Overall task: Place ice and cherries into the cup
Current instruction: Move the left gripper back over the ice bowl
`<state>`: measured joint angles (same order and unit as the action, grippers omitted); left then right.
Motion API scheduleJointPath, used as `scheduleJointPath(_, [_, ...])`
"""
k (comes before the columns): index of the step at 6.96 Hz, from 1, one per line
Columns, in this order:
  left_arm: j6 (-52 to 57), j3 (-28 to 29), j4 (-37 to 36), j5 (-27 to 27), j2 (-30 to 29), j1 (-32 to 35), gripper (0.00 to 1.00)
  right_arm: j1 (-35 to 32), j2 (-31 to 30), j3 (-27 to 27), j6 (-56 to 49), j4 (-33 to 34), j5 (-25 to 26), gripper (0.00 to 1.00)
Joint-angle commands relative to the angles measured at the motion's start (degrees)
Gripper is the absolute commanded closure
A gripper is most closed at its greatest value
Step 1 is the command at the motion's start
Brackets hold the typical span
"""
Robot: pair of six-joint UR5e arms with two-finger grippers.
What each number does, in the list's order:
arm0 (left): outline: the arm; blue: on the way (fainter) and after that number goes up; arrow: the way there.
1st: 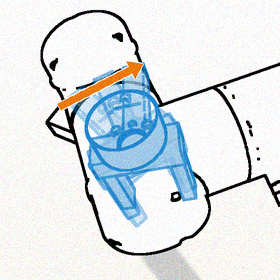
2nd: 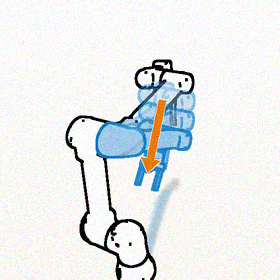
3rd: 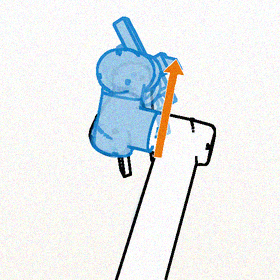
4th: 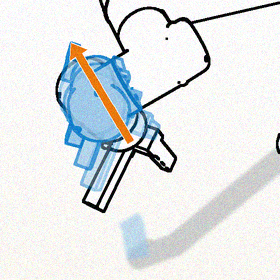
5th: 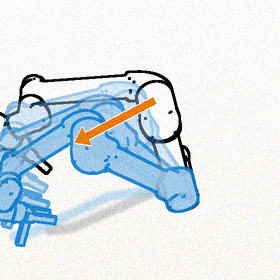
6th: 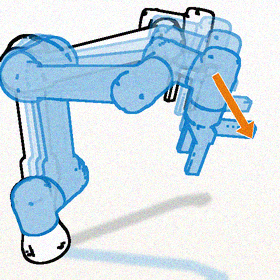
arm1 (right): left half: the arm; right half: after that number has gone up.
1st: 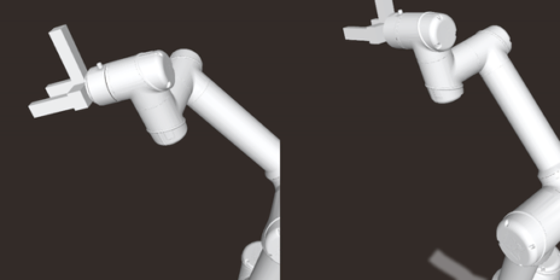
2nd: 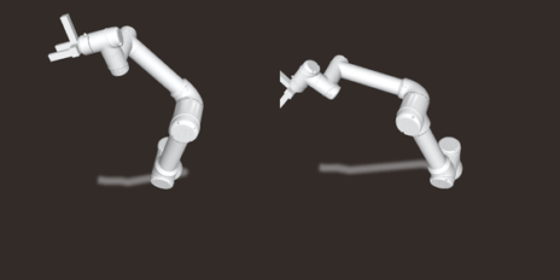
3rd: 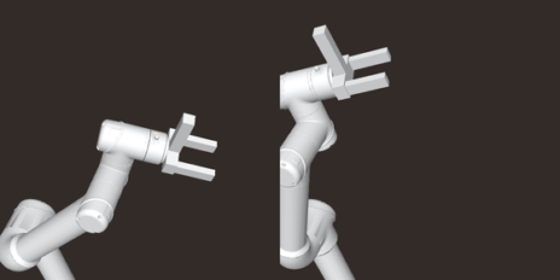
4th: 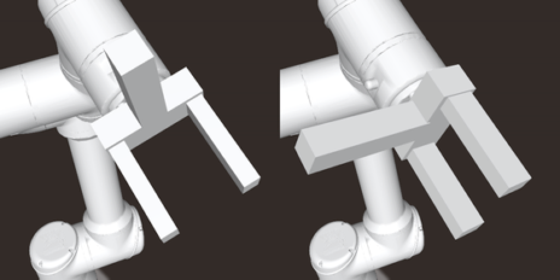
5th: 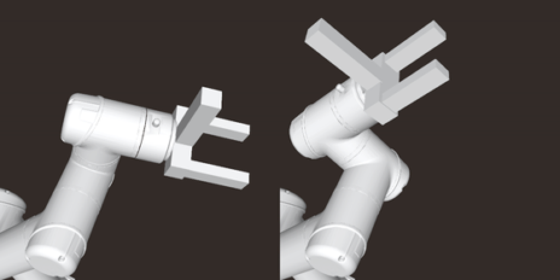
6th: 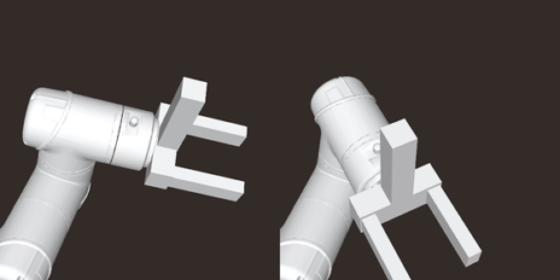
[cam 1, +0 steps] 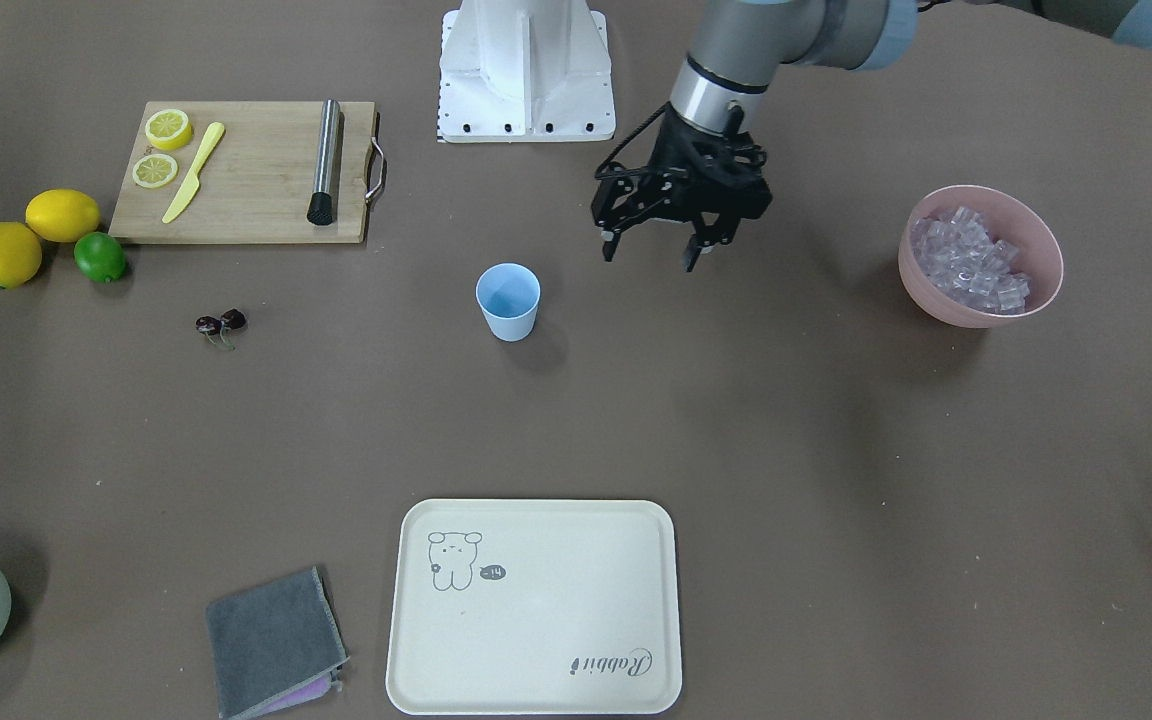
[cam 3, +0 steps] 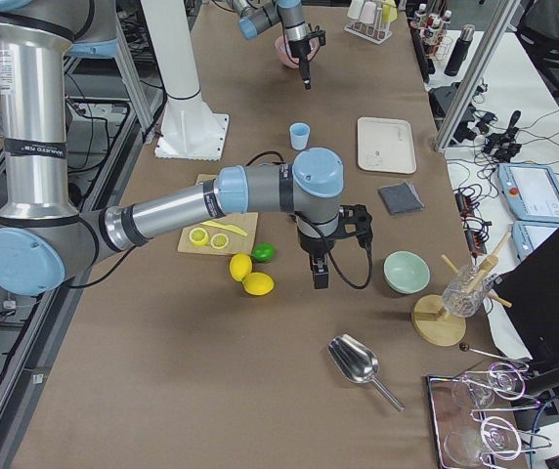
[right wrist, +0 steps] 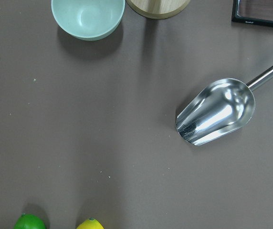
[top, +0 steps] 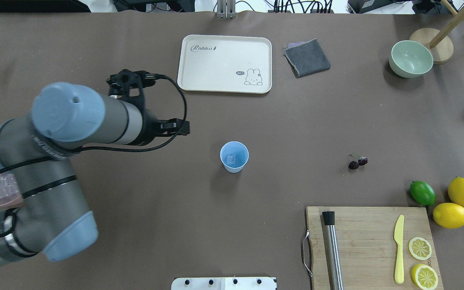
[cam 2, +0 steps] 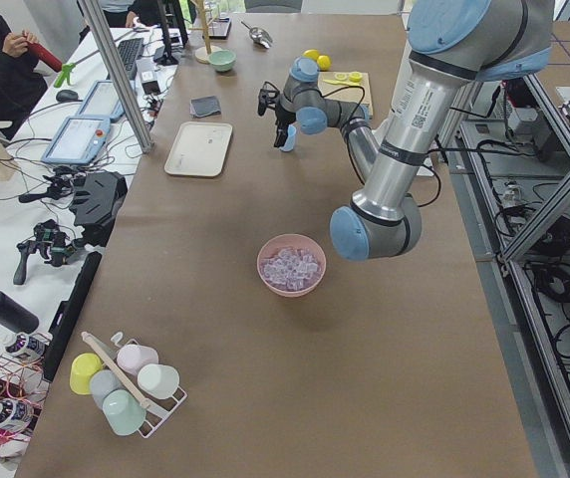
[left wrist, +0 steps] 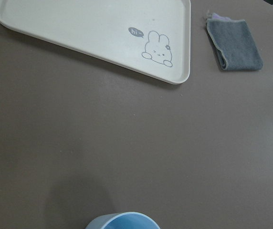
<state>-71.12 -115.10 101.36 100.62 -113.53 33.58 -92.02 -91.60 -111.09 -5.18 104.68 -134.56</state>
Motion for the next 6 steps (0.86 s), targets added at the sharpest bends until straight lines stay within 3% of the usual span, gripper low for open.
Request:
scheduleJointPath(1, [6.8,-9.3,-0.3,4.7,13.9,5.2,0.03,0.0,0.0,0.0,0.0,0.0,0.0,0.00])
scheduleJointPath(4, [17.5,-15.2,1.4,10.0,32.6,13.0,0.03,0.0,-0.3,0.3,0.0,0.0,-0.4,0.00])
scheduleJointPath(6, [20.2,-11.8,15.1,10.1,43.3,13.4,0.03,0.1,-0.4,0.4,0.0,0.0,-0.6,0.00])
